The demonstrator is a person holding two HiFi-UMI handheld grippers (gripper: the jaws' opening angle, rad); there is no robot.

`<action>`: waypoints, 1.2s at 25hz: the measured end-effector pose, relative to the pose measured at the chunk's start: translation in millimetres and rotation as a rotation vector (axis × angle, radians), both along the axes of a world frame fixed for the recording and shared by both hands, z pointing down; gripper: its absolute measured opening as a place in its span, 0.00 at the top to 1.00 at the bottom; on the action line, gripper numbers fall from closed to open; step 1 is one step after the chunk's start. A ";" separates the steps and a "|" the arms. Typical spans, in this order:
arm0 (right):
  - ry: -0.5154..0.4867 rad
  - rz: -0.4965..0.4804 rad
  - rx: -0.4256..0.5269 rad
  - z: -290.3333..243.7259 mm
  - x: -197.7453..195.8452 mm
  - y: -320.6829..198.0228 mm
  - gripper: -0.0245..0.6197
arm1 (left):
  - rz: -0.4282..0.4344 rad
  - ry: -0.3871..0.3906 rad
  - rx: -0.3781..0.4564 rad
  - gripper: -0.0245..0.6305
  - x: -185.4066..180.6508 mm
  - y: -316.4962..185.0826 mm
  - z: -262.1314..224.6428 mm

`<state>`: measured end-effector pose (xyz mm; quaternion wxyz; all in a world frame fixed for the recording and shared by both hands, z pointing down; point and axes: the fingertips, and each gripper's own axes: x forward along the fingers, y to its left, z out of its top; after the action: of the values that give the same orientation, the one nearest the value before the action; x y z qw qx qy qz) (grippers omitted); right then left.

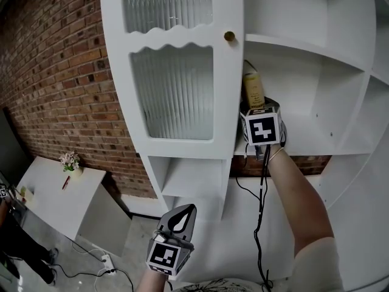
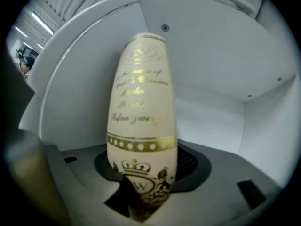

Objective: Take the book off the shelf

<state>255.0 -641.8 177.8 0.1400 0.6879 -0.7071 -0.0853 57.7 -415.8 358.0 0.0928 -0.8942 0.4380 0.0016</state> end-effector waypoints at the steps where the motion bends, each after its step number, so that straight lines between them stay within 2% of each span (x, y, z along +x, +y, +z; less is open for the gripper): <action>1: -0.009 -0.002 0.001 0.0 1.0 2.1 0.60 | -0.006 -0.002 0.002 0.94 -0.2 0.6 -0.4; 5: -0.058 -0.015 0.006 -2.4 5.4 16.0 0.60 | -0.004 0.005 0.002 0.94 1.0 4.5 2.7; 9: -0.047 -0.017 0.050 -9.5 12.0 42.9 0.60 | 0.013 0.009 -0.003 0.94 6.7 13.4 2.5; 16: -0.033 -0.086 0.136 -15.6 16.0 117.7 0.60 | 0.034 0.015 0.006 0.94 29.5 28.1 -4.4; 21: -0.010 -0.138 0.193 -12.5 11.1 181.0 0.60 | 0.033 0.023 -0.023 0.94 45.7 45.6 2.1; 30: -0.045 -0.237 0.193 34.9 3.0 274.7 0.60 | 0.016 0.061 -0.049 0.94 70.5 86.3 9.5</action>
<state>258.0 -367.0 212.6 0.0461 0.6116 -0.7748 -0.1532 128.2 -329.5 367.5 0.0576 -0.8991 0.4335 0.0190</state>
